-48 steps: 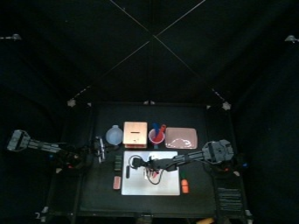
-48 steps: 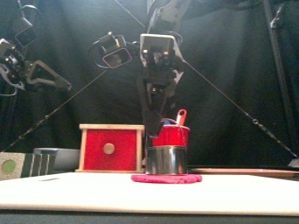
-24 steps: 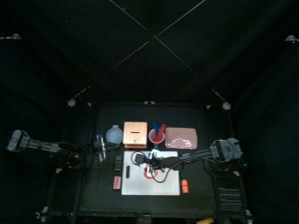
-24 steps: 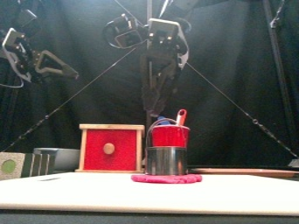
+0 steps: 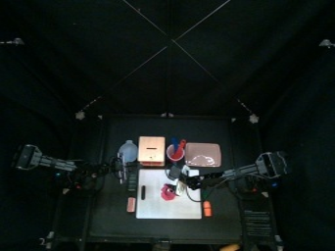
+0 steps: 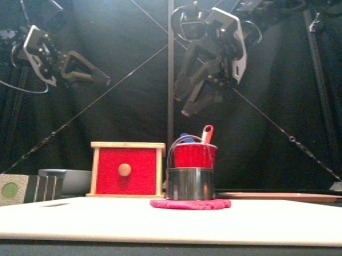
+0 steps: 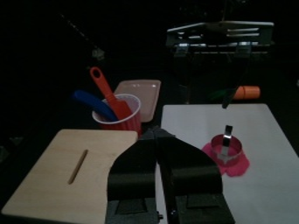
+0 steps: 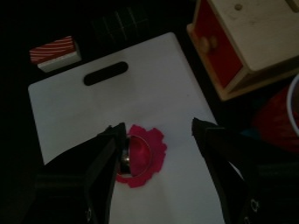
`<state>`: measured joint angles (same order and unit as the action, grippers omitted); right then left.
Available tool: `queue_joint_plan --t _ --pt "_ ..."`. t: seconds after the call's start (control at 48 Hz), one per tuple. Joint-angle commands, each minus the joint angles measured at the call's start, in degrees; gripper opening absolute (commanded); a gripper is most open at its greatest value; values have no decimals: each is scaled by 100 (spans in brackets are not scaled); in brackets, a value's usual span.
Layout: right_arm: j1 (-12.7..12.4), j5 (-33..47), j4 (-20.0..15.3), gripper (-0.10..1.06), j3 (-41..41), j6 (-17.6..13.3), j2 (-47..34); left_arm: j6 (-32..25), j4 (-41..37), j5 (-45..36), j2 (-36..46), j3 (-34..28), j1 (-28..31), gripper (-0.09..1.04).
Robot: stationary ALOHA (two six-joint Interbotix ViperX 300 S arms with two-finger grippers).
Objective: Get the cutter from the drawer then cut the dough then place the extra dough in the bowl
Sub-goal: Cut the dough
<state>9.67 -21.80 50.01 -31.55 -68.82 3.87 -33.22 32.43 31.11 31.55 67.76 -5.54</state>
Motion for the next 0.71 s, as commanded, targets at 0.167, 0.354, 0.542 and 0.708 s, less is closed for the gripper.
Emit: queue_joint_plan --t 0.167,0.354,0.542,0.708 --pt "62 -220 2347 93 -35 -949 229 360 -712 -70 -993 -756 -9 32" --pt "88 -387 2549 93 79 -896 229 378 -1090 9 -1187 -1037 0 30" --pt "53 958 2373 93 -299 -967 492 369 -1107 141 -1187 -1063 0 30" --pt "-334 2672 1380 93 -853 -976 519 387 -1090 149 -1178 -1090 0 30"
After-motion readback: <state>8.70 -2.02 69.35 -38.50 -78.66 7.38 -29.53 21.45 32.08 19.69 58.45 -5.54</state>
